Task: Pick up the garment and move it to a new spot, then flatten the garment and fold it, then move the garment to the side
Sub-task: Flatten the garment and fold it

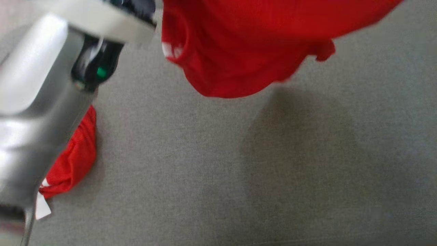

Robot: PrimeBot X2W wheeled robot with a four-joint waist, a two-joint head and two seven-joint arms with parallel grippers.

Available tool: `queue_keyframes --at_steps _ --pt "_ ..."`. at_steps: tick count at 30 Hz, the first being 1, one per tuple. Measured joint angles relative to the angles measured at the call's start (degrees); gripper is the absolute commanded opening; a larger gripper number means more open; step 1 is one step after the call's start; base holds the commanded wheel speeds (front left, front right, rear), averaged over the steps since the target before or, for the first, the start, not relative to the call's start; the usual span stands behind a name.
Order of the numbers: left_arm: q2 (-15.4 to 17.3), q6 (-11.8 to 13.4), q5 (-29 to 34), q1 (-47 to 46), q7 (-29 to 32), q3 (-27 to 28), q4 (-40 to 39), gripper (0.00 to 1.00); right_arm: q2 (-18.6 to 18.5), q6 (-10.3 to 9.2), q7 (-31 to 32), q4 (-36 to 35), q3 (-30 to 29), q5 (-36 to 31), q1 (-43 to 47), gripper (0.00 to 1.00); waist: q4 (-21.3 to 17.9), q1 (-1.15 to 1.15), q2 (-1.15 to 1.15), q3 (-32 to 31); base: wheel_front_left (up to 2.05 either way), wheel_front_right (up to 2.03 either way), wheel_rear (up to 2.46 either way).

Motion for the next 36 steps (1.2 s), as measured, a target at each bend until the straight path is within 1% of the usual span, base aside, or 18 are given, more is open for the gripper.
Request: queue_keyframes --at_steps 1,3,6,8,10,12,15,18,20,23,26,30,33,36 --pt "-2.21 -0.48 1.44 -3.61 -1.00 -0.80 5.22 0.00 -0.18 0.00 0.24 3.78 2.07 0.05 -4.44 0.00 -0.05 0.00 0.00 1.71 0.00 0.00 0.00" --pt "-4.30 -0.89 3.21 -7.18 -2.91 -2.09 10.38 0.00 -0.36 0.00 0.13 7.72 3.78 -0.49 -8.56 0.00 -0.08 0.01 0.00 3.49 0.00 0.00 0.00" --pt "-7.21 -0.98 5.20 -12.07 -6.75 -2.63 16.80 0.00 -0.35 0.00 -1.04 12.51 4.23 -1.66 -14.26 0.00 -0.21 0.01 0.00 6.10 0.00 0.00 0.00" --pt "-8.69 -0.99 6.22 -15.34 -8.65 -2.56 19.94 0.00 -0.35 0.00 -1.56 14.22 3.72 -3.07 -17.77 0.00 -0.41 0.02 0.00 7.71 0.00 0.00 0.00" --pt "-9.82 -1.00 6.84 -18.05 -9.67 -1.89 21.54 0.00 -0.24 0.00 -1.58 14.35 2.12 -4.68 -20.41 0.00 -0.68 0.02 0.00 9.14 0.00 0.00 0.00" --pt "-10.15 -1.00 6.84 -19.57 -10.04 -2.01 21.27 0.00 -0.03 0.00 -1.91 12.89 -0.25 -6.13 -21.36 0.00 -1.03 0.01 0.00 10.31 0.00 0.00 0.00" --pt "-9.33 -1.00 7.60 -18.17 -10.05 -2.54 17.00 0.00 0.07 0.00 -2.07 10.59 -1.25 -7.11 -19.78 0.00 -1.66 0.01 0.00 11.46 0.00 0.00 0.00" --pt "-6.69 -1.01 9.02 -11.71 -10.05 -5.57 12.51 0.00 0.69 0.00 -2.07 8.87 -1.29 -7.44 -13.01 0.00 -2.18 0.00 0.00 11.54 0.00 0.00 0.00" --pt "-5.06 -1.26 9.53 -4.40 -10.05 -7.28 10.01 0.00 0.73 0.00 -2.05 8.31 -1.32 -7.45 -6.33 0.00 -2.09 -0.01 0.00 11.41 0.00 0.00 0.00" --pt "-3.58 -1.42 9.94 6.83 -10.03 -10.26 7.23 0.00 0.92 0.00 -2.04 7.92 -2.40 -7.44 4.30 0.00 -1.49 0.00 0.00 11.13 0.00 0.00 0.00" --pt "-2.78 -1.42 11.81 16.45 -10.02 -12.98 5.06 0.00 1.62 0.00 -2.03 6.20 -4.98 -7.12 14.65 0.00 -0.98 -0.02 0.00 9.88 0.00 0.00 0.00" --pt "-2.53 -1.42 13.88 27.31 -10.00 -15.56 3.55 0.00 2.19 0.00 -2.03 2.85 -8.08 -5.86 27.82 0.00 -0.54 -0.02 0.00 7.20 0.00 0.00 0.00" --pt "-1.90 -1.42 13.89 34.83 -9.98 -17.78 2.38 0.00 2.37 0.00 -1.98 0.01 -10.01 -5.42 37.71 0.00 -0.32 -0.03 0.00 4.77 0.00 0.00 0.00" --pt "-1.10 -1.42 13.67 39.89 -9.96 -19.86 0.75 0.00 2.64 0.00 -1.98 -3.37 -12.16 -4.90 46.83 0.00 0.02 -0.03 0.00 2.54 0.00 0.00 0.00"
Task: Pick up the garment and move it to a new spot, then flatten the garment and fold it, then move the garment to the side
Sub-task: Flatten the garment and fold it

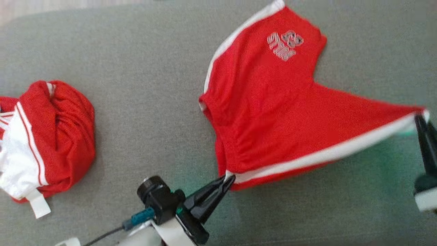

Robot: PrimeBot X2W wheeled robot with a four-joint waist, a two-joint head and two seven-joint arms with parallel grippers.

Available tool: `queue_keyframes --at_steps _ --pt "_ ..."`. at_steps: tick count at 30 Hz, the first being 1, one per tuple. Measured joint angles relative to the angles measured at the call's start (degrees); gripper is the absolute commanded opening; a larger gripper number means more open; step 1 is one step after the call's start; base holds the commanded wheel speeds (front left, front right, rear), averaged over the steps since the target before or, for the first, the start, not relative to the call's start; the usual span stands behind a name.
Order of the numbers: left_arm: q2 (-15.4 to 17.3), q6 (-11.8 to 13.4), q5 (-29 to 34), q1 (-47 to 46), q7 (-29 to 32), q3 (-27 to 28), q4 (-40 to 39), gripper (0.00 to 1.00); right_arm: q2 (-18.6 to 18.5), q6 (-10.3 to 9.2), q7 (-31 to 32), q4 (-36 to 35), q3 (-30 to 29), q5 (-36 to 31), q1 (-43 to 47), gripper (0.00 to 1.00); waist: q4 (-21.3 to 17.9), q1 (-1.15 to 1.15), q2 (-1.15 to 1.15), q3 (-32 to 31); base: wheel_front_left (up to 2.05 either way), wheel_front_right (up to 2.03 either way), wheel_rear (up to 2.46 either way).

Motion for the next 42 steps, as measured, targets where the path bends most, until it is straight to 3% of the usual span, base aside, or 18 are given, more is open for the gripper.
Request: queue_keyframes --at_steps 3,7,14,16,21,29,38,39,40,41,42 --pt "0.04 0.02 -1.51 1.93 0.01 0.81 -2.23 0.00 0.26 0.00 0.08 -2.87 -2.88 -0.36 5.69 0.00 0.41 0.00 0.00 -1.84 0.00 0.00 0.00" --pt "-1.34 0.19 -4.27 1.49 0.00 4.36 -4.15 0.00 0.36 0.00 3.32 -5.94 -6.15 -2.11 5.03 0.00 1.50 0.00 0.00 -2.51 0.00 0.00 0.00" --pt "-8.96 0.16 -9.89 -7.23 0.48 7.51 1.63 0.00 0.16 0.00 11.48 -2.48 -5.89 -4.09 -10.44 0.00 4.14 0.03 0.00 1.74 0.00 0.00 0.00" --pt "-9.70 0.16 -10.61 -9.10 0.53 7.88 3.00 0.00 0.13 0.00 12.36 -1.18 -5.23 -4.45 -13.51 0.00 4.52 0.03 0.00 2.65 0.00 0.00 0.00" --pt "-12.69 0.15 -14.26 -14.36 0.52 9.36 7.83 0.00 -0.56 0.00 15.34 6.83 0.57 -5.83 -27.59 0.00 6.56 0.04 0.00 6.93 0.00 0.00 0.00" --pt "-15.27 0.04 -17.45 -17.39 0.41 10.20 9.62 0.00 -2.14 0.00 14.83 19.45 12.39 -6.55 -44.51 0.00 11.19 0.03 0.00 12.15 0.00 0.00 0.00" --pt "-17.22 0.01 -17.17 -18.35 0.25 11.76 9.78 0.00 -2.79 0.00 12.40 28.03 22.52 -4.46 -54.41 0.00 14.83 0.03 0.00 15.42 0.00 0.00 0.00" --pt "-17.56 0.01 -17.20 -18.32 0.25 12.03 10.06 0.27 -2.78 0.00 12.07 28.93 23.47 -3.82 -54.98 0.27 15.13 0.03 0.00 15.64 0.00 0.00 0.00" --pt "-17.91 0.01 -17.19 -18.34 0.24 12.40 10.40 0.41 -2.75 0.00 11.80 29.77 24.29 -3.13 -55.42 0.86 15.37 0.03 0.00 15.81 0.00 0.00 0.00" --pt "-18.06 0.01 -17.19 -18.35 0.24 12.45 10.68 0.75 -2.70 0.00 11.57 30.61 25.09 -2.27 -55.83 1.00 15.56 0.03 0.00 15.93 0.00 0.00 0.00" --pt "-18.23 0.01 -17.19 -18.33 0.25 12.54 11.00 1.00 -2.68 0.00 11.10 31.29 25.61 -1.35 -55.95 1.00 15.71 0.03 0.00 15.98 0.00 0.00 0.00"
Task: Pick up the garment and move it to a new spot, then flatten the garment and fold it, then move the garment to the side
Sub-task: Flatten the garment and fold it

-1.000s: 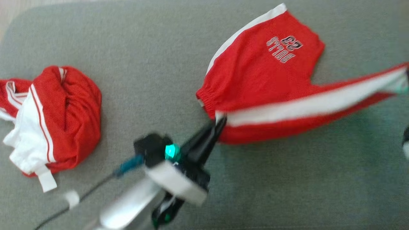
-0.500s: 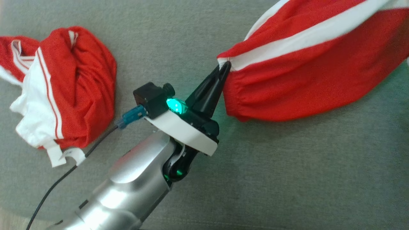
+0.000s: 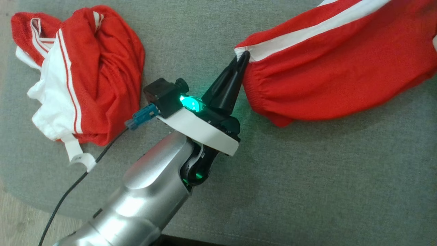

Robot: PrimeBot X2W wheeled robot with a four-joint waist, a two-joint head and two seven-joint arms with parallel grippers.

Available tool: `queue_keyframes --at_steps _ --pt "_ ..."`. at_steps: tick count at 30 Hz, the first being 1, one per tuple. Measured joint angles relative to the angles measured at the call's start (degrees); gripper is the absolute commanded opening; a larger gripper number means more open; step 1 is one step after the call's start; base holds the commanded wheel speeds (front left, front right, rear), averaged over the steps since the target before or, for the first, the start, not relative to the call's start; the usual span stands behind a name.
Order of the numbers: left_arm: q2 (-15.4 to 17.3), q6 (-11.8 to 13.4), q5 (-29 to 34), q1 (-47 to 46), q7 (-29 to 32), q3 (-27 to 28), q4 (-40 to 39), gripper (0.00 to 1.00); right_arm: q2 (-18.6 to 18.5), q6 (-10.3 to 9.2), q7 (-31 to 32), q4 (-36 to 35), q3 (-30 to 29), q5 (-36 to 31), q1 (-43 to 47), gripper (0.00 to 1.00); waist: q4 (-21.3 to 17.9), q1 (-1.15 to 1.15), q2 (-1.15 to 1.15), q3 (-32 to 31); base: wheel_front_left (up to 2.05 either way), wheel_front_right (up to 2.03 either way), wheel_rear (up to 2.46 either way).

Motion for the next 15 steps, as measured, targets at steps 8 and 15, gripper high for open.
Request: queue_keyframes --at_steps 8,15 --pt "-1.04 3.60 14.13 1.76 -0.04 6.95 -0.81 1.00 -2.02 0.00 -1.98 1.82 5.13 9.01 0.61 1.00 0.53 -0.01 0.00 -2.44 0.00 0.00 0.00" --pt "-1.89 10.74 31.74 15.22 -0.26 13.94 -11.48 1.00 -8.32 0.00 1.01 3.90 7.67 17.04 7.65 1.00 3.25 -0.02 0.00 -5.27 0.00 0.00 0.00"
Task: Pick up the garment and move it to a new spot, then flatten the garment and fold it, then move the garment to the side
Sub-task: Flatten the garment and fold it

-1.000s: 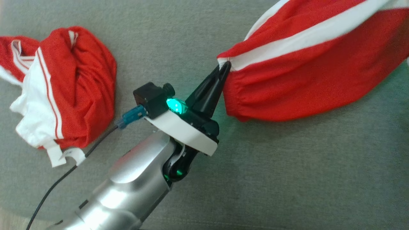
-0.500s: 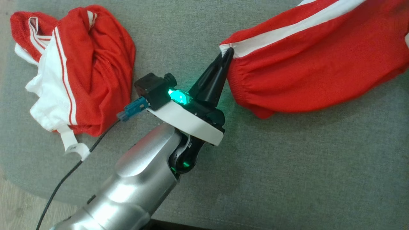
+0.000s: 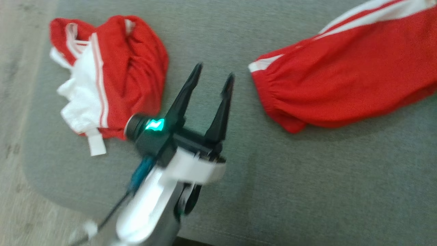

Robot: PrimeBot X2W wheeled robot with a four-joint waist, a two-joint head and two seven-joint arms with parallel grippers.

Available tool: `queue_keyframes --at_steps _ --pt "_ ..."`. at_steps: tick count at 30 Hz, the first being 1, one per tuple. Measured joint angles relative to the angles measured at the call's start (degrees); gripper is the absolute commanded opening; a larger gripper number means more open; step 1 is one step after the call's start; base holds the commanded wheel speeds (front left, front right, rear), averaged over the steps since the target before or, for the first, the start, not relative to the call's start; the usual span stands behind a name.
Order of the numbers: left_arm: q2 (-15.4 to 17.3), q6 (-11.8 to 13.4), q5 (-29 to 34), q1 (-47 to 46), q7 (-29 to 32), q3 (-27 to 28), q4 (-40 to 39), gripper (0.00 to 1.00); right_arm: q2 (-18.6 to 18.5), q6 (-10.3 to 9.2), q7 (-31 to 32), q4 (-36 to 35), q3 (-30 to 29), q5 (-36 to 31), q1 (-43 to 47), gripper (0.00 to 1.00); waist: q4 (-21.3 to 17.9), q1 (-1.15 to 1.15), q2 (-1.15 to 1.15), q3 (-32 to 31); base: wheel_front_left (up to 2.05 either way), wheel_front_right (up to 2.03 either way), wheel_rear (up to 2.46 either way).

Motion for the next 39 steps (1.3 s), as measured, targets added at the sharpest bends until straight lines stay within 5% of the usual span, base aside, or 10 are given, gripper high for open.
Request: queue_keyframes --at_steps 5,14,15,16,17,18,27,39 --pt "0.02 3.94 6.80 7.25 -0.01 3.25 -7.56 1.00 -1.76 0.00 3.18 1.29 1.51 3.94 2.38 1.00 2.94 0.00 0.00 -1.08 0.00 0.00 0.00" --pt "-0.03 4.47 10.56 10.44 -0.01 2.86 -12.13 1.00 -2.59 0.00 6.21 6.78 2.80 5.02 2.92 1.00 7.25 0.00 0.00 -1.88 0.00 0.00 0.00" --pt "-0.03 4.47 10.84 10.44 -0.01 2.85 -12.21 1.00 -2.59 0.00 6.32 7.17 2.80 5.03 2.87 0.93 7.46 0.00 0.00 -1.92 0.00 0.00 0.00" --pt "-0.03 4.47 11.09 10.44 -0.01 2.83 -12.23 1.00 -2.59 0.00 6.33 7.42 2.87 5.02 2.77 0.55 7.58 0.00 0.00 -1.92 0.00 0.00 0.00" --pt "-0.03 4.47 11.31 10.44 -0.01 2.82 -12.24 1.00 -2.58 0.00 6.48 7.46 3.00 5.02 2.59 0.05 7.60 0.00 0.00 -1.87 0.00 0.00 0.00" --pt "-0.03 4.47 11.31 10.44 -0.01 2.81 -12.25 1.00 -2.56 0.00 6.68 7.46 3.21 5.02 2.25 0.00 7.55 0.00 0.00 -1.81 0.00 0.00 0.00" --pt "-0.03 4.38 11.90 10.51 -0.01 3.12 -11.84 1.00 -0.22 0.00 4.36 8.62 4.36 4.93 0.91 0.00 4.57 0.01 0.00 -2.54 0.00 0.00 0.00" --pt "-0.03 2.54 14.55 10.99 -0.03 6.99 -11.18 1.00 0.55 0.00 -2.46 9.09 4.03 6.41 7.07 0.00 -5.27 0.01 0.00 -5.26 0.00 0.00 0.00"
